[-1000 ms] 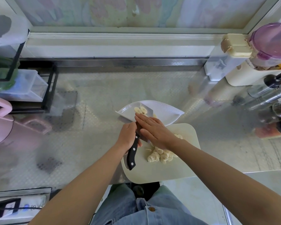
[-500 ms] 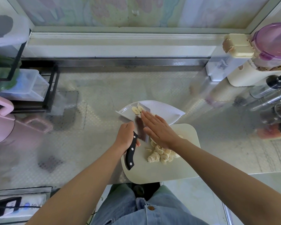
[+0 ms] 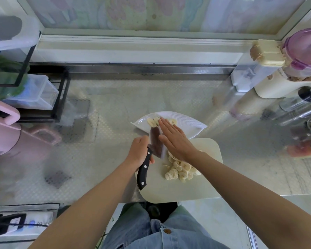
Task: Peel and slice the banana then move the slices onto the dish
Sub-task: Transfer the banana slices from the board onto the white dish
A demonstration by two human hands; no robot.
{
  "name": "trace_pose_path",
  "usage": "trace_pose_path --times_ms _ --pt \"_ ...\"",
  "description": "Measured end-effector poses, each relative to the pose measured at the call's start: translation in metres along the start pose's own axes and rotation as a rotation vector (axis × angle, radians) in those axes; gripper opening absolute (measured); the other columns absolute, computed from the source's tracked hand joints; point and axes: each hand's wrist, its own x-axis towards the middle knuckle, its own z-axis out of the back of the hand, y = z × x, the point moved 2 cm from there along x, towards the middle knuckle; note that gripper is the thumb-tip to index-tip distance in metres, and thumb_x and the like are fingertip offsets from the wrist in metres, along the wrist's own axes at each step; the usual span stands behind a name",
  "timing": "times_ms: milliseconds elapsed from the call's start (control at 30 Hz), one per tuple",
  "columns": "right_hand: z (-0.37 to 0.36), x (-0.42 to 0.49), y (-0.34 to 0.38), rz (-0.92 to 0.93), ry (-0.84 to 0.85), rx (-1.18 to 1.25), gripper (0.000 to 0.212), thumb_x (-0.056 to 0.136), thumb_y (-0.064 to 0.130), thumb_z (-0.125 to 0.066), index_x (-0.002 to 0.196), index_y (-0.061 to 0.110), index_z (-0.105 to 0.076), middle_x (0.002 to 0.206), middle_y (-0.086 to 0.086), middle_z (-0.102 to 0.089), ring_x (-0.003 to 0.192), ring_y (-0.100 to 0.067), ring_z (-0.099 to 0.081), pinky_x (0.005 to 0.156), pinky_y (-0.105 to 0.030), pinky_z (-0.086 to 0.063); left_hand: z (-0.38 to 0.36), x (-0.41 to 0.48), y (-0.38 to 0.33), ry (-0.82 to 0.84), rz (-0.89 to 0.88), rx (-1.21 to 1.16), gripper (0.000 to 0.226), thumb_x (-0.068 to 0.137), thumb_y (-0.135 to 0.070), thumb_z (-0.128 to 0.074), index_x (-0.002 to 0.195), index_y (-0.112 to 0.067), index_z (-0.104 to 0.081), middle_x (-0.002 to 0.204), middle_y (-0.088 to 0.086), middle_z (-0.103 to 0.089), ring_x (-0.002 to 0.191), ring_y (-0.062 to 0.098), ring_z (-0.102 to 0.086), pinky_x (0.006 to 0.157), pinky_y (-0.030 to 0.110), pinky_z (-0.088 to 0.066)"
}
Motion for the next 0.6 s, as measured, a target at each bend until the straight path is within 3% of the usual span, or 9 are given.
trace_pose_path --times_ms 133,333,467,600 --pt "-0.002 0.013 0.01 0.027 -0.01 0.013 0.06 0.098 0.045 -0.013 0.154 0.023 -0.007 0.161 0.01 -0.003 0.146 -0.001 0.003 0.12 -0.03 0.0 0.0 -0.005 0.0 0.04 -0.017 -0.015 0.026 0.089 -0.005 -0.03 0.064 -0.009 -0.037 0.039 0.006 -0.044 0.032 0.023 -0.044 0.039 0.022 -0.035" --pt "-0.005 0.012 0.0 0.026 0.023 -0.083 0.072 0.089 0.057 0.002 0.153 0.024 -0.004 0.161 0.011 0.0 0.147 -0.004 0.007 0.12 -0.031 0.001 0.002 -0.006 0.006 0.047 -0.028 0.018 0.025 0.089 -0.007 -0.032 0.064 -0.011 -0.034 0.047 0.015 -0.045 0.03 0.022 -0.045 0.039 0.02 -0.036" --pt "-0.006 0.009 -0.007 -0.086 0.083 -0.112 0.059 0.102 0.047 -0.011 0.153 0.022 0.002 0.161 0.008 0.008 0.147 -0.006 0.012 0.121 -0.037 0.0 0.002 -0.002 0.007 0.022 -0.032 -0.005 0.023 0.087 -0.007 -0.032 0.065 -0.012 -0.032 0.042 0.013 -0.043 0.031 0.024 -0.046 0.042 0.022 -0.035" --pt "-0.003 0.008 -0.013 -0.175 0.087 -0.143 0.06 0.103 0.045 -0.013 0.153 0.017 0.001 0.161 0.003 0.008 0.147 -0.01 0.012 0.121 -0.037 0.003 0.007 0.001 0.006 0.016 -0.028 -0.003 0.017 0.086 -0.008 -0.033 0.07 -0.01 -0.036 0.05 0.018 -0.045 0.03 0.024 -0.045 0.043 0.023 -0.035"
